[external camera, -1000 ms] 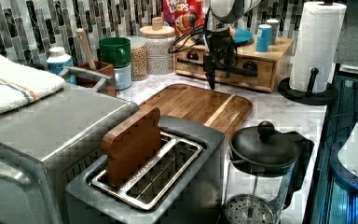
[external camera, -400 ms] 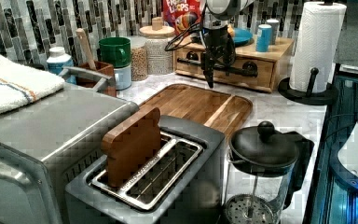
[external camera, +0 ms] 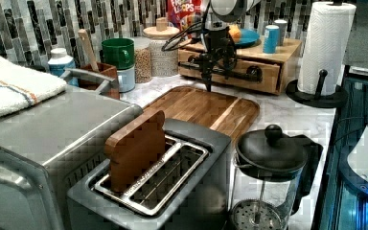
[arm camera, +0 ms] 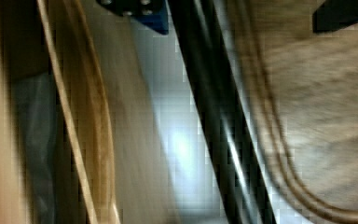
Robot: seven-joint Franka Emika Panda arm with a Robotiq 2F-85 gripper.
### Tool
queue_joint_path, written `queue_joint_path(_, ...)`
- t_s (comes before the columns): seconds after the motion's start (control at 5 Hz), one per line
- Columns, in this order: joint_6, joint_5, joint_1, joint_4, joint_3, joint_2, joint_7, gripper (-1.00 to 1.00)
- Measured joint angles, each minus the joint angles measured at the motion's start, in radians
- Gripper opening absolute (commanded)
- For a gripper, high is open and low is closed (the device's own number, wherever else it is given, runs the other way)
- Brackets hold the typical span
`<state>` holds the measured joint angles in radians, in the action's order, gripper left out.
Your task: Open the drawer.
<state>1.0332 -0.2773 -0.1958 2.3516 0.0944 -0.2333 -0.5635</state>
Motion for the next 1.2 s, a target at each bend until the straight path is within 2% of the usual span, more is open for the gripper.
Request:
queue_joint_path(0.2,0.000,-0.064,0.041,0.018,-0.018,0.011,0.105,1.00)
queue_joint_path(0.6,-0.007,-0.067,0.122,0.047,-0.094,0.028,0.198,1.00)
queue_joint_path(1.0,-0.008,-0.047,0.147,0.057,-0.174,0.036,0.213,1.00)
queue_joint_path(1.2,-0.008,0.003,0.139,0.055,-0.179,0.036,0.212,1.00)
